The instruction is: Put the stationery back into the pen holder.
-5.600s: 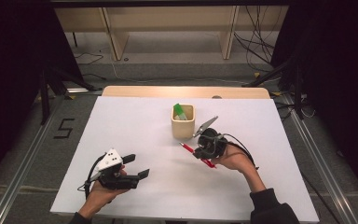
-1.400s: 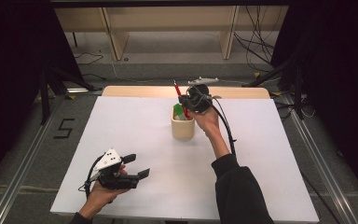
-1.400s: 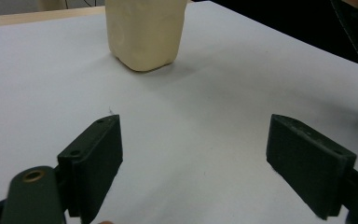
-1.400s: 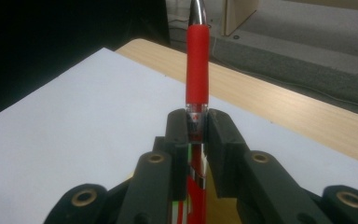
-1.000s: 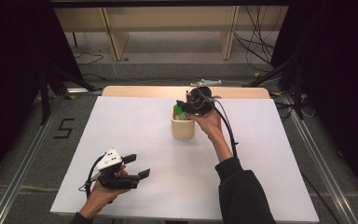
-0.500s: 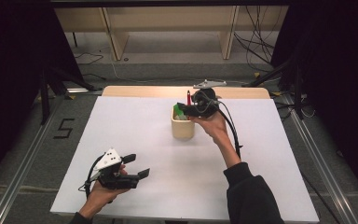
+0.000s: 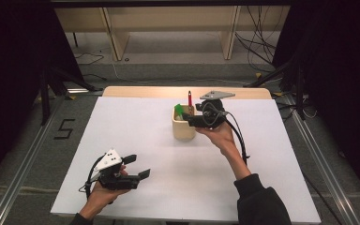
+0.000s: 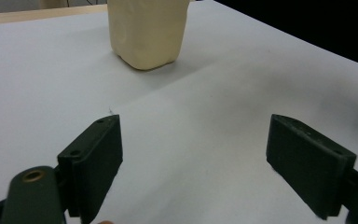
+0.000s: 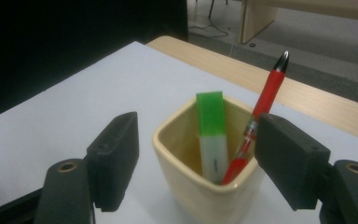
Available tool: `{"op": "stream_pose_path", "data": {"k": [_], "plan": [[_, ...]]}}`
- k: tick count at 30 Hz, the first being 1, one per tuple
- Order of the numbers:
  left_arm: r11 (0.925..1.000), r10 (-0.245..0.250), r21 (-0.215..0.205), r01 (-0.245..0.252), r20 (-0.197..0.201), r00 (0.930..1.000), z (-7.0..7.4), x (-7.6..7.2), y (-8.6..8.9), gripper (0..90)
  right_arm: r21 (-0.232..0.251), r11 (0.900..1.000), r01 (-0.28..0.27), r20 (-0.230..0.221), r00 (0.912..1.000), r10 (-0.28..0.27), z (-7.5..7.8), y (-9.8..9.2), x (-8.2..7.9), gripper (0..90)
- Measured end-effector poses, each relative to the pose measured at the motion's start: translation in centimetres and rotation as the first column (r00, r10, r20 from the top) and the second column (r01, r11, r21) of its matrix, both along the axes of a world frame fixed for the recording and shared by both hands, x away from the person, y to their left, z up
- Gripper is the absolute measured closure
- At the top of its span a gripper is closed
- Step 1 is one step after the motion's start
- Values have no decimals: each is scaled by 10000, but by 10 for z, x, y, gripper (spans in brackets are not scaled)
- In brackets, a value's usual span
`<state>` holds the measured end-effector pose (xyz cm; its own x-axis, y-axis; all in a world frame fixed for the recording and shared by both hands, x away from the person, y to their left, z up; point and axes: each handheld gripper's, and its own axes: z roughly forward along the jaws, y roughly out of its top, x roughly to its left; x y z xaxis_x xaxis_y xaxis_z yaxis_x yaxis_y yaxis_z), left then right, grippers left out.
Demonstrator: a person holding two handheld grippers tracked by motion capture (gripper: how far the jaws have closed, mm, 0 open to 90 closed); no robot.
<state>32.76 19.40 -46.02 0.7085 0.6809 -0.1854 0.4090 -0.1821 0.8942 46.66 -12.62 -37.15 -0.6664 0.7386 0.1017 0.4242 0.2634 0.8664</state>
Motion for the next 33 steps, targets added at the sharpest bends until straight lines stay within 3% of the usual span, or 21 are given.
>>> {"op": "stream_pose_path", "data": {"k": [20,33], "plan": [[10000,9,-19,-9,15,10000,0,0,0,182,729,9968,-330,151,9994,320,-22,-26,-47,298],[10000,6,-5,-6,20,10000,1,0,0,181,821,9955,-482,88,9988,477,-33,-42,-74,268]]}}
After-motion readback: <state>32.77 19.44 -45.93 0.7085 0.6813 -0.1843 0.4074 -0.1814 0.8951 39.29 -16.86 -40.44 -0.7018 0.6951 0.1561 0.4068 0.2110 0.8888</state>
